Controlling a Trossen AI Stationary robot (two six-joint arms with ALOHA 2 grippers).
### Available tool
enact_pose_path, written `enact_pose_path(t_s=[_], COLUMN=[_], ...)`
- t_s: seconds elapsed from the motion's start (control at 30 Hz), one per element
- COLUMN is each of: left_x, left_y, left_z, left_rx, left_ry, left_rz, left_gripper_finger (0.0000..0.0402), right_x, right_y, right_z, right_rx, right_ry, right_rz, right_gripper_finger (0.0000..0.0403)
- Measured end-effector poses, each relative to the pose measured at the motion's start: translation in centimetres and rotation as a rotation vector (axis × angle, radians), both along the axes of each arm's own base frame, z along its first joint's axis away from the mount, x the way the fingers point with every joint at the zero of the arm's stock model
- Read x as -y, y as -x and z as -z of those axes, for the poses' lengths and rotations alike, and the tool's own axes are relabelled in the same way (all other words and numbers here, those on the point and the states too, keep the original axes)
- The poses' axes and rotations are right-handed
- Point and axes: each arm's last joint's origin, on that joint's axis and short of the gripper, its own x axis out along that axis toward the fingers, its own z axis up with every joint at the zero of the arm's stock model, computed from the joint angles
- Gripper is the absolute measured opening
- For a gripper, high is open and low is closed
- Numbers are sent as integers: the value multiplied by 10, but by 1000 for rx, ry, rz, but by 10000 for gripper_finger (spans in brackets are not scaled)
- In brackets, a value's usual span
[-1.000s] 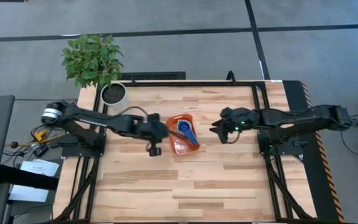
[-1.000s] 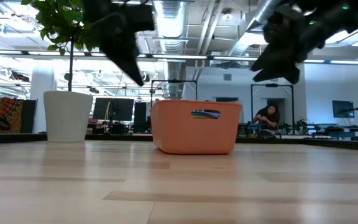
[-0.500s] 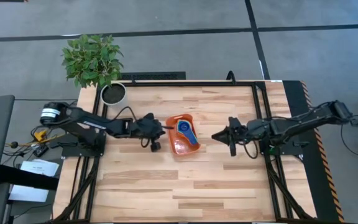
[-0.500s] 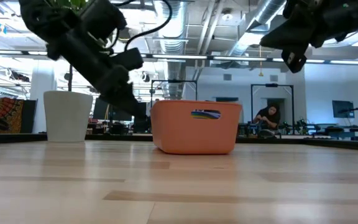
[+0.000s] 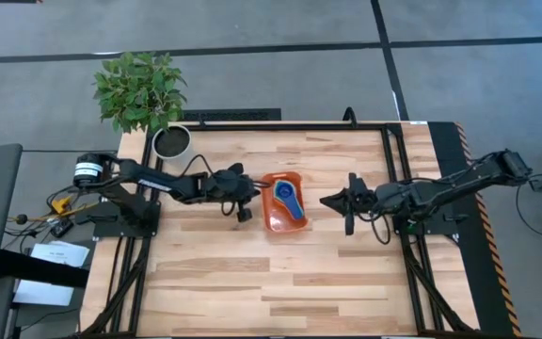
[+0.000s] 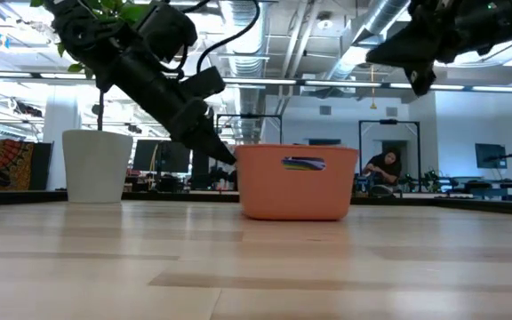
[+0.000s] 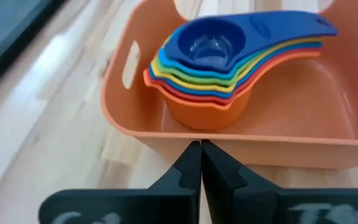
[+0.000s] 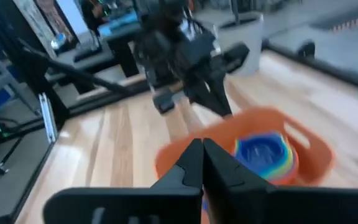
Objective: Nest measuring cups in basket
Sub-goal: Return to Home Position
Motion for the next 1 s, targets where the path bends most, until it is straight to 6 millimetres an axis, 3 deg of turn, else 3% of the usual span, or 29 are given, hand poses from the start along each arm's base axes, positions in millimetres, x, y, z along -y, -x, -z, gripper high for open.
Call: enact_pose_path(t_s=[0.3,0.43,0.63,0.87,1.0], left_x=[-1,2,7,13,17], left_y=[2,15,51,92,107], left_z=[-18,-40,-63,-45,-31], left_rx=[26,60,236,460,526], left_ry=[-39,-46,-52,-20,-15], left_rz=[-17,-33,-14,22,26], left_gripper_finger=[0,0,0,0,0], right_x=[-2,4,14,15,14], right_y=[-2,5,33,60,66], right_z=[-22,-33,-43,-30,-10], right_rx=[160,168,170,225,292], right_ry=[162,231,278,268,252], right_rz=[-98,-79,-80,-104,-107], right_gripper_finger=[12,21,6,19,14])
